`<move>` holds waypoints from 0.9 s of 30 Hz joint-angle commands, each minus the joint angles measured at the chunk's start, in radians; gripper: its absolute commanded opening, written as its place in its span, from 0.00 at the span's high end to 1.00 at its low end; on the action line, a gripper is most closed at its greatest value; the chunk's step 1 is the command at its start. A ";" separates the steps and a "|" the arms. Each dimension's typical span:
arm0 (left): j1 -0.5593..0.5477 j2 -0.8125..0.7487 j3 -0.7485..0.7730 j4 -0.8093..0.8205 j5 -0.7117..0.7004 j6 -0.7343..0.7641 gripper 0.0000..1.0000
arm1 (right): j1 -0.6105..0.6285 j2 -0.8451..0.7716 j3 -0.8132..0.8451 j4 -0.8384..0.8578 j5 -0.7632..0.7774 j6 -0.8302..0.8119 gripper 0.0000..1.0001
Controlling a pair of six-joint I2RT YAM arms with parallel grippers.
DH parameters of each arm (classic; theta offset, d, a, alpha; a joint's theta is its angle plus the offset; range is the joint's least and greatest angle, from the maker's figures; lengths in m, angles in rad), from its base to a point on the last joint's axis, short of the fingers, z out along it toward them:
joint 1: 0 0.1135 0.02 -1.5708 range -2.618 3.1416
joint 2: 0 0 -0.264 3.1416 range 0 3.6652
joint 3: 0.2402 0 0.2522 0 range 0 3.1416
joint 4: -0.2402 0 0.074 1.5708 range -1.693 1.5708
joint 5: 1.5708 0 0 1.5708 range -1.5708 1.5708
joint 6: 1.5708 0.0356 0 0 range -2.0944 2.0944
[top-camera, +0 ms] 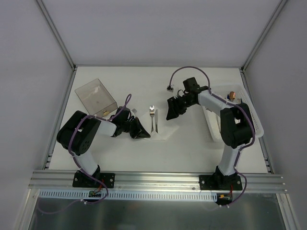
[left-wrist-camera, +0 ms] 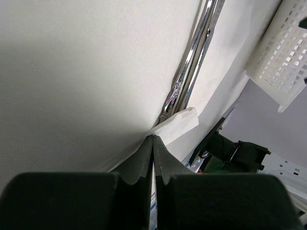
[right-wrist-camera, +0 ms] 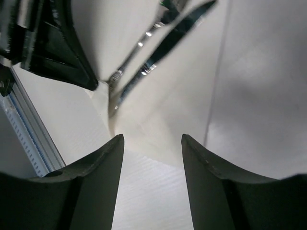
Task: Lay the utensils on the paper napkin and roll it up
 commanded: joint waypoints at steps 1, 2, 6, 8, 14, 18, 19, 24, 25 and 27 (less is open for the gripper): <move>-0.006 0.023 0.016 -0.027 -0.025 0.010 1.00 | -0.072 -0.011 -0.039 -0.119 0.030 0.079 0.45; -0.006 0.024 0.017 -0.027 -0.022 0.010 1.00 | -0.098 -0.006 -0.046 -0.124 0.037 0.084 0.45; -0.006 0.030 0.020 -0.030 -0.023 0.013 1.00 | -0.121 0.009 -0.054 -0.158 -0.016 0.058 0.46; -0.006 0.030 0.020 -0.033 -0.023 0.012 1.00 | -0.107 -0.010 -0.066 -0.139 -0.076 0.065 0.53; -0.008 0.030 0.016 -0.034 -0.028 0.010 1.00 | -0.009 -0.099 -0.146 -0.014 -0.140 0.157 0.89; -0.008 0.032 0.016 -0.034 -0.028 0.009 1.00 | 0.052 -0.100 -0.172 0.052 -0.142 0.213 0.94; -0.008 0.032 0.017 -0.034 -0.028 0.009 1.00 | 0.066 -0.096 -0.175 0.058 -0.125 0.220 0.95; -0.008 0.032 0.014 -0.034 -0.031 0.009 1.00 | 0.153 -0.078 -0.197 0.097 -0.043 0.228 0.96; -0.008 0.032 0.014 -0.034 -0.031 0.009 1.00 | 0.163 -0.073 -0.197 0.101 -0.026 0.231 0.96; -0.009 0.032 0.013 -0.033 -0.029 0.009 1.00 | 0.180 -0.058 -0.194 0.118 0.014 0.245 0.96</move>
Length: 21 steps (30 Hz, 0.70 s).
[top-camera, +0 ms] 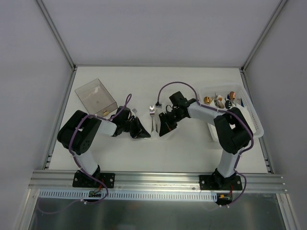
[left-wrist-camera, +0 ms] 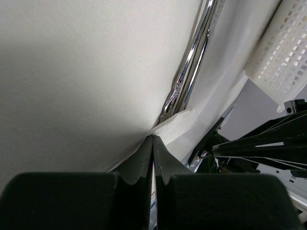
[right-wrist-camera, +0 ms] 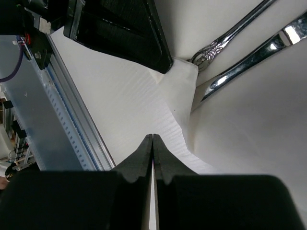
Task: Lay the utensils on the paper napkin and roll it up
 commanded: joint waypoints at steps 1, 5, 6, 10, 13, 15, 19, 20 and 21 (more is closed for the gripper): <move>-0.008 0.020 0.002 -0.033 -0.036 0.013 1.00 | 0.022 0.009 0.002 0.057 0.068 0.036 0.96; -0.009 0.020 -0.001 -0.033 -0.037 0.014 1.00 | 0.036 0.055 0.029 0.067 0.099 0.047 0.97; -0.009 0.020 -0.001 -0.033 -0.037 0.014 1.00 | 0.039 0.062 0.034 0.069 0.105 0.050 0.97; -0.008 0.017 -0.004 -0.033 -0.039 0.014 1.00 | 0.049 0.102 0.046 0.070 0.126 0.054 0.97; -0.008 0.017 -0.006 -0.033 -0.042 0.014 1.00 | 0.056 0.124 0.048 0.070 0.143 0.056 0.97; -0.008 0.020 -0.006 -0.033 -0.042 0.013 1.00 | 0.062 0.136 0.051 0.069 0.163 0.057 0.98; -0.008 0.019 -0.006 -0.033 -0.041 0.013 1.00 | 0.073 0.154 0.058 0.052 0.226 0.074 0.99; -0.009 0.019 -0.007 -0.033 -0.041 0.013 1.00 | 0.081 0.157 0.061 0.049 0.246 0.076 0.99; -0.009 0.019 -0.007 -0.033 -0.041 0.013 1.00 | 0.084 0.158 0.065 0.029 0.257 0.077 0.99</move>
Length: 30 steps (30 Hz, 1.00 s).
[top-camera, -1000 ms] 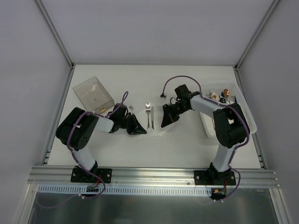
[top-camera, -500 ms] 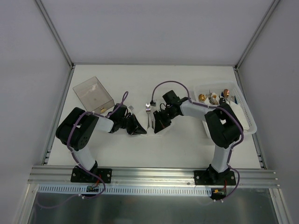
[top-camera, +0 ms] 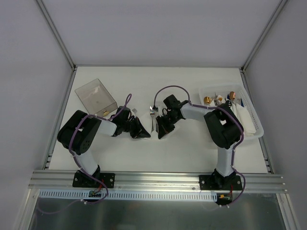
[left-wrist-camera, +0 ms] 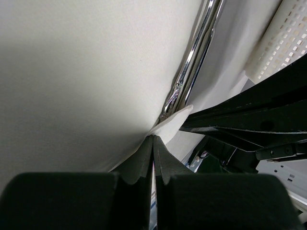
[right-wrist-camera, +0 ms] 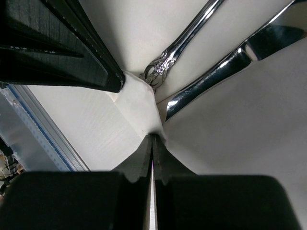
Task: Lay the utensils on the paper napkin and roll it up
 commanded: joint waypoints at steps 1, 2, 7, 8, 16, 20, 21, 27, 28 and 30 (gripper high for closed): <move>-0.010 0.019 -0.009 -0.033 -0.041 0.011 1.00 | 0.028 0.031 0.030 -0.005 0.116 0.007 0.99; -0.008 0.019 -0.010 -0.033 -0.041 0.011 1.00 | 0.033 0.031 0.033 -0.010 0.125 0.007 0.99; -0.010 0.014 -0.014 -0.037 -0.043 0.010 1.00 | 0.032 -0.010 0.038 -0.033 0.115 0.003 0.94; -0.010 0.014 -0.014 -0.037 -0.044 0.009 1.00 | 0.027 -0.041 0.038 -0.036 0.096 0.000 0.92; -0.010 0.019 -0.010 -0.039 -0.044 0.009 1.00 | -0.099 -0.173 0.046 -0.102 0.018 -0.038 0.57; -0.008 0.029 -0.001 -0.039 -0.040 0.011 1.00 | -0.204 -0.162 0.052 -0.169 0.062 -0.115 0.48; -0.010 0.032 0.002 -0.039 -0.040 0.013 1.00 | -0.218 -0.153 0.053 -0.183 0.072 -0.127 0.47; -0.010 0.045 0.011 -0.039 -0.040 0.013 1.00 | -0.283 -0.041 0.089 -0.249 0.085 -0.146 0.42; -0.010 0.045 0.011 -0.039 -0.040 0.011 1.00 | -0.284 -0.031 0.092 -0.246 0.082 -0.138 0.41; -0.008 0.043 0.011 -0.039 -0.040 0.013 1.00 | -0.291 0.003 0.112 -0.242 0.076 -0.123 0.39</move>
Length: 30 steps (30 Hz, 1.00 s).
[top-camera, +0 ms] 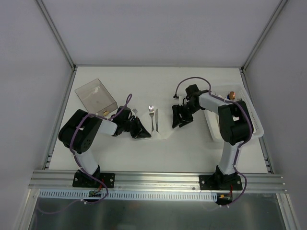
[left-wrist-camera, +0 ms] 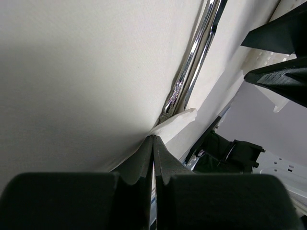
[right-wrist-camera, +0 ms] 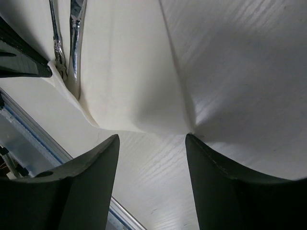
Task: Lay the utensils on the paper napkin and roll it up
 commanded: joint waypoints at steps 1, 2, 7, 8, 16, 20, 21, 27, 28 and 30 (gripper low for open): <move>-0.009 0.024 0.003 -0.043 -0.051 0.021 1.00 | -0.005 0.046 0.057 -0.039 -0.006 0.004 0.38; -0.009 0.024 0.001 -0.043 -0.053 0.022 1.00 | -0.007 0.060 0.063 -0.038 -0.026 0.012 0.37; -0.009 0.025 0.000 -0.043 -0.056 0.022 1.00 | -0.005 0.138 0.098 -0.023 -0.096 0.064 0.36; -0.008 0.024 0.001 -0.043 -0.056 0.021 1.00 | -0.007 0.143 0.097 -0.018 -0.113 0.082 0.36; -0.009 0.025 0.001 -0.043 -0.059 0.024 1.00 | -0.007 0.071 -0.009 0.124 -0.335 0.173 0.39; -0.008 0.027 0.000 -0.043 -0.057 0.024 1.00 | -0.001 0.014 -0.045 0.174 -0.398 0.214 0.44; -0.009 0.028 0.001 -0.043 -0.059 0.024 1.00 | 0.002 0.006 -0.043 0.177 -0.403 0.219 0.46; -0.009 0.025 -0.002 -0.043 -0.059 0.024 1.00 | 0.027 0.003 -0.031 0.211 -0.402 0.265 0.65; -0.008 0.025 -0.002 -0.043 -0.059 0.026 1.00 | 0.033 0.008 -0.026 0.212 -0.399 0.268 0.69; -0.008 0.025 -0.004 -0.043 -0.059 0.026 1.00 | 0.053 0.009 -0.018 0.223 -0.392 0.285 0.74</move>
